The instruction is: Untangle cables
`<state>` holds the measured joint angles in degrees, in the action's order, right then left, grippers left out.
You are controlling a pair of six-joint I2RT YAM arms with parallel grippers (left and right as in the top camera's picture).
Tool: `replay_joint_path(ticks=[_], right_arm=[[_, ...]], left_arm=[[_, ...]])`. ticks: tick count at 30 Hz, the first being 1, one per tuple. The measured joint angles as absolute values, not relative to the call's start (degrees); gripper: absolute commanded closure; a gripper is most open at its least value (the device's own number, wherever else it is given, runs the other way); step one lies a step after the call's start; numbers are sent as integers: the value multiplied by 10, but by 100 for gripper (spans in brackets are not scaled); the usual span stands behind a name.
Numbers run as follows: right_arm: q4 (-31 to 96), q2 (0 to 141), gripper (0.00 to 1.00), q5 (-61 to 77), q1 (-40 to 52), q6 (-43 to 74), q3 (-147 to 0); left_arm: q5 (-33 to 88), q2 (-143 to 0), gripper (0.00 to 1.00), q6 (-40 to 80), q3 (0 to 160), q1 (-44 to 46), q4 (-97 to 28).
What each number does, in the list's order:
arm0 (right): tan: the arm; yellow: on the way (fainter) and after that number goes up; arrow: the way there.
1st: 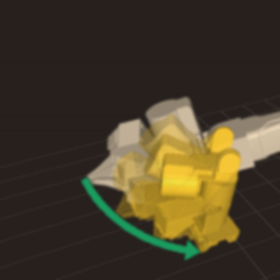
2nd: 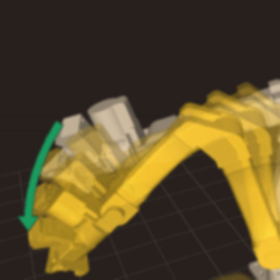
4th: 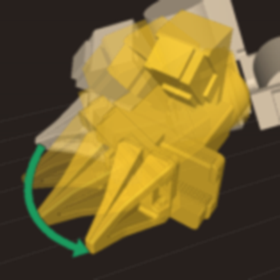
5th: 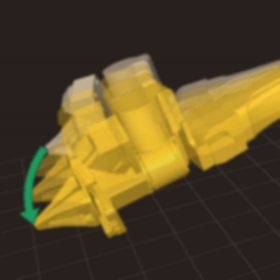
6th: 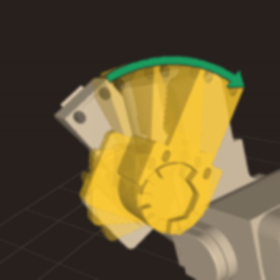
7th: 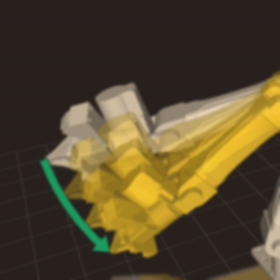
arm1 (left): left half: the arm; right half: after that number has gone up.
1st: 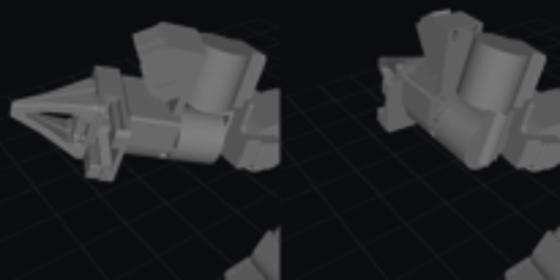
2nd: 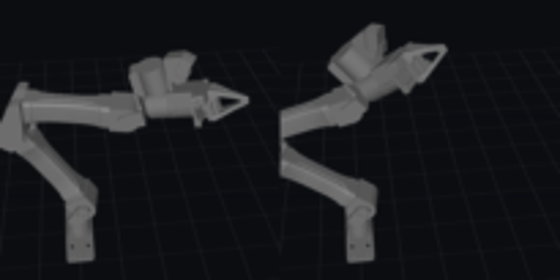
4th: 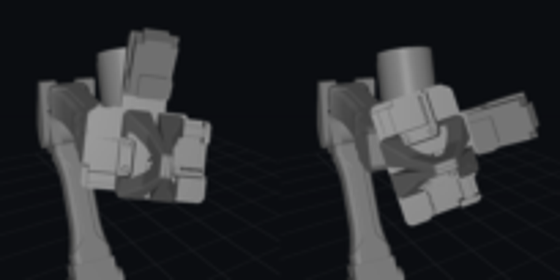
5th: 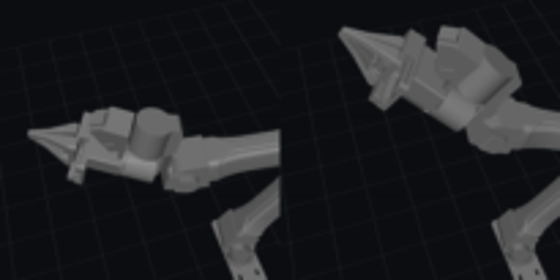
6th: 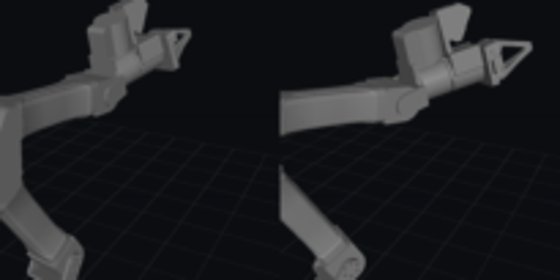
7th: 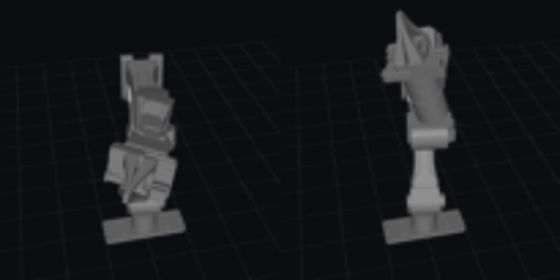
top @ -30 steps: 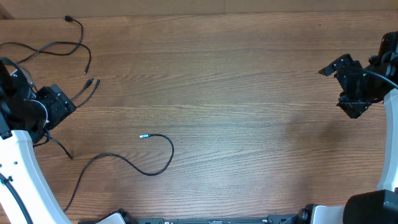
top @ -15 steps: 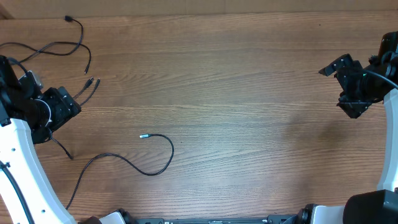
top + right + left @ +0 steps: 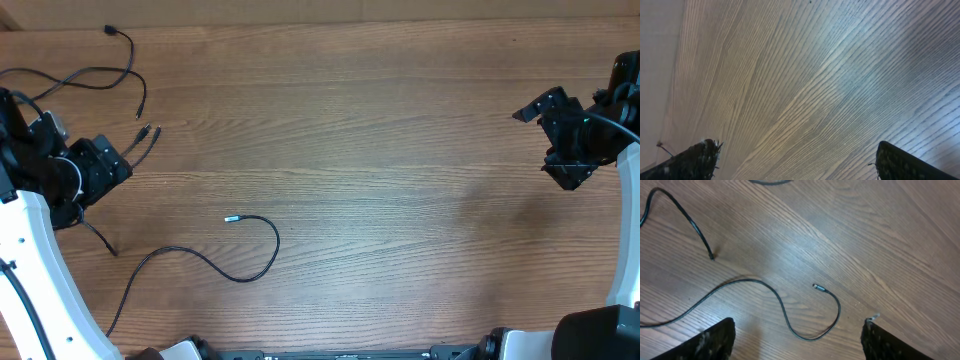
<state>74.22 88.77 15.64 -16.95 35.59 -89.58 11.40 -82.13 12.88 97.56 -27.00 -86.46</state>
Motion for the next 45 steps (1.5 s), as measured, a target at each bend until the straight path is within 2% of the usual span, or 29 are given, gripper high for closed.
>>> replay_joint_path(ticks=[14, 18, 20, 22, 24, 32, 43, 44, 45], right_arm=[[742, 888, 0, 156, -169, 356, -896], [742, 888, 0, 156, -169, 357, -896], [742, 888, 0, 156, -169, 356, -896], [742, 888, 0, 156, -169, 356, -896], [742, 888, 0, 156, -169, 356, -896], [742, 888, 0, 156, -169, 356, -896], [742, 888, 0, 156, -170, 356, -896], [742, 888, 0, 156, -169, 356, -896], [742, 888, 0, 156, -170, 356, -896]], left_arm=[[109, -839, 18, 129, 968, -270, -841], [99, -858, 24, 129, 946, -270, -840], [85, -874, 24, 131, 934, -270, -835], [65, -890, 16, 145, 928, -270, -829], [36, -902, 0, 175, 920, -270, -815], [-108, -941, 0, 296, 908, -282, -738], [-123, -1058, 1, 387, 904, -316, -721], [-123, -1067, 3, 389, 904, -316, -719], [-123, -1079, 9, 390, 904, -318, -717]])
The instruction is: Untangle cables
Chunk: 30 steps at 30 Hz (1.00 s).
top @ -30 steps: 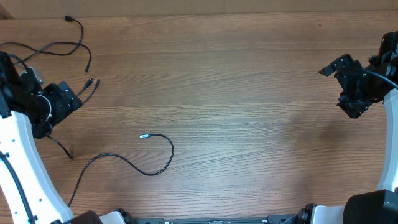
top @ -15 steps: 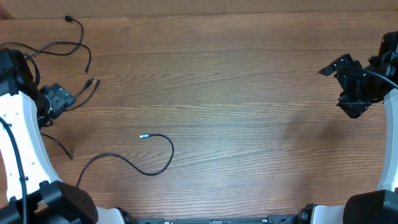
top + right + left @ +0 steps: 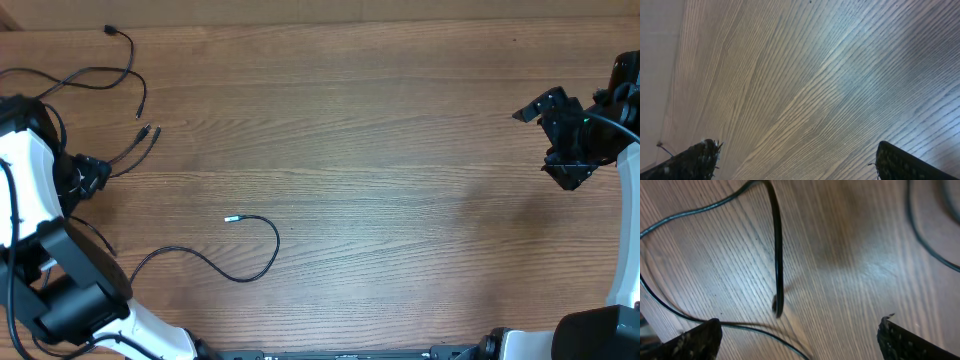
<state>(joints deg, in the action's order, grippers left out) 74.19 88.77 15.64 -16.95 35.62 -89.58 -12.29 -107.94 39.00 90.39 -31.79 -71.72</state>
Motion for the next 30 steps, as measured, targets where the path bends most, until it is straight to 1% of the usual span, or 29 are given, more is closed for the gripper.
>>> replay_joint_path(ticks=[2, 3, 10, 17, 21, 30], right_arm=[[742, 888, 0, 156, -169, 356, -896], [742, 888, 0, 156, -170, 356, -896], [742, 888, 0, 156, -169, 356, -896], [742, 888, 0, 156, -170, 356, -896], [742, 888, 0, 156, -169, 356, -896], [742, 888, 0, 156, -169, 356, -896]], left_arm=[[-123, -1097, 15, 393, 903, -326, -717], [-123, -1102, 16, 393, 903, -331, -717], [-122, -1123, 16, 395, 903, -368, -713], [-81, -1123, 16, 388, 903, -394, -701], [-70, -1123, 17, 388, 903, -395, -701], [-62, -1123, 16, 384, 903, -395, -698]])
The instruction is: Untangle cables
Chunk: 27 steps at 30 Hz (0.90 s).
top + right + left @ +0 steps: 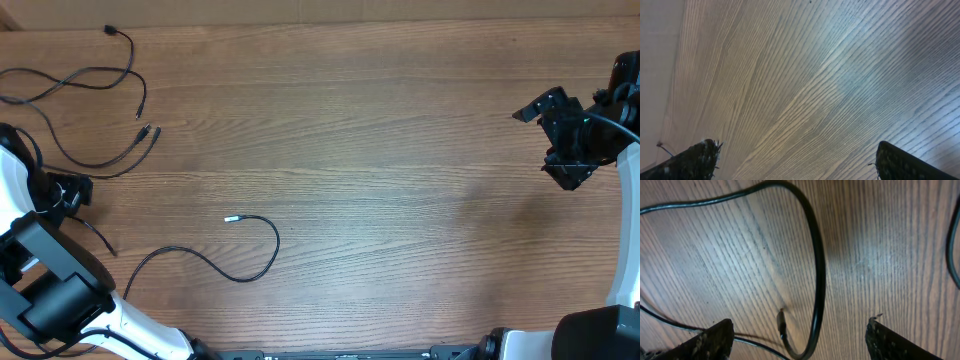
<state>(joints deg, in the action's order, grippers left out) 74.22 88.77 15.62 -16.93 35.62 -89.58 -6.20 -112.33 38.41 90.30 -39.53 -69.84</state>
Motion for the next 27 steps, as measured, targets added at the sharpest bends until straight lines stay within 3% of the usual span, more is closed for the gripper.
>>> replay_joint_path(ticks=[27], right_arm=[[742, 888, 0, 156, -170, 356, -896]], left_arm=[[-19, -1123, 16, 360, 903, -395, -662]])
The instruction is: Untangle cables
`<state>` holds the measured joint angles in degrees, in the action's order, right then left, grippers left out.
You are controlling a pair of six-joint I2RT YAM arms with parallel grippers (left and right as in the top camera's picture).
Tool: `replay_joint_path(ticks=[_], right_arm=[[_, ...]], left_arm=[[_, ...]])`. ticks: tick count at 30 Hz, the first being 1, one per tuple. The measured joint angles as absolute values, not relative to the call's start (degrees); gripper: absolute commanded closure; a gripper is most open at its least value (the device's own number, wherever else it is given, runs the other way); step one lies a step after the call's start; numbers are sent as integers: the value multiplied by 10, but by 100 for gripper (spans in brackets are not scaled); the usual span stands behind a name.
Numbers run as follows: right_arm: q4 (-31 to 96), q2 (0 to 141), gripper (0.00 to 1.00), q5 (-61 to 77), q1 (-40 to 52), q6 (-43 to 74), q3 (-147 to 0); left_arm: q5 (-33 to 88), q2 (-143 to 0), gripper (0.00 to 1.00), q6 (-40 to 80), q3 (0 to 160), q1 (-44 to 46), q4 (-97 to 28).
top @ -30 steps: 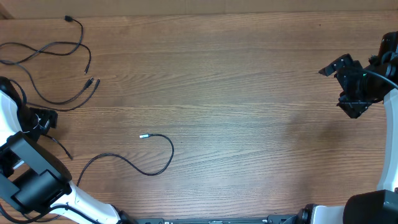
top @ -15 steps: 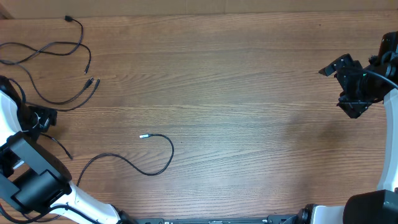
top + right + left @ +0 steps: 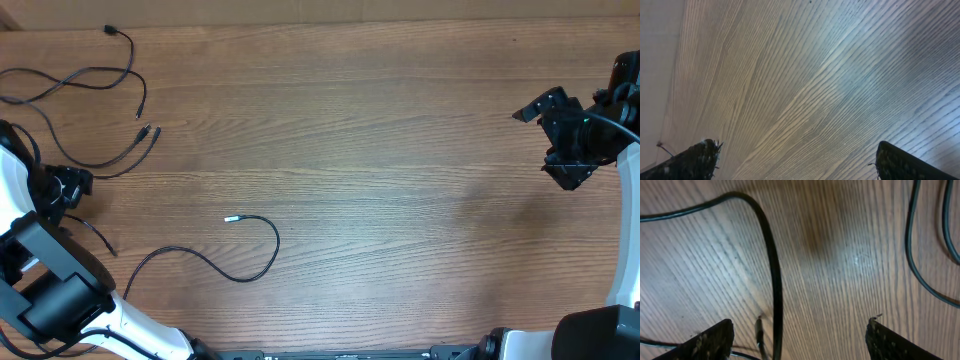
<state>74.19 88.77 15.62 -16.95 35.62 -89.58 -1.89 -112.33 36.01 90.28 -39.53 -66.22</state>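
Observation:
Several thin black cables lie at the table's left. A looped bundle (image 3: 90, 72) sits at the far left corner, its twin plugs (image 3: 148, 132) pointing right. A separate cable (image 3: 268, 250) with a silver plug (image 3: 232, 217) curls nearer the front. My left gripper (image 3: 70, 184) is low at the left edge, open, nothing between its fingers (image 3: 715, 340). Below it a black cable (image 3: 774, 280) arcs across the wood, with a plug tip (image 3: 759, 332) beside it. Two more strands (image 3: 912, 245) run at the right of that view. My right gripper (image 3: 548, 145) hangs open at the far right, over bare wood (image 3: 800, 90).
The wooden table (image 3: 400, 180) stretches between the two arms. The left arm's white link (image 3: 35, 250) lies along the left edge, over part of the front cable's run. The table's left edge is close to the left gripper.
My left gripper has shifted slightly: the arcing cable now sits further left in its wrist view and two more strands show at the right. It remains open. The right arm has not moved.
My left gripper was open near the left-hand cables, looking toward the cable with the silver plug. Then it was closer to the left edge, low over a cable end. It has stayed there, open, with small shifts. No cable has moved. The right gripper has stayed open and still.

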Motion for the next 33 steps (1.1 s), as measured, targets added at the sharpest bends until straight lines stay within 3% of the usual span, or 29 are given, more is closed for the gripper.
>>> replay_joint_path(ticks=[27, 30, 33], right_arm=[[742, 888, 0, 156, -169, 356, -896], [742, 888, 0, 156, -170, 356, -896], [742, 888, 0, 156, -169, 356, -896]], left_arm=[[21, -1123, 16, 326, 903, -395, -665], [27, -1123, 21, 325, 903, -395, -666], [47, -1123, 17, 305, 903, -395, -666]])
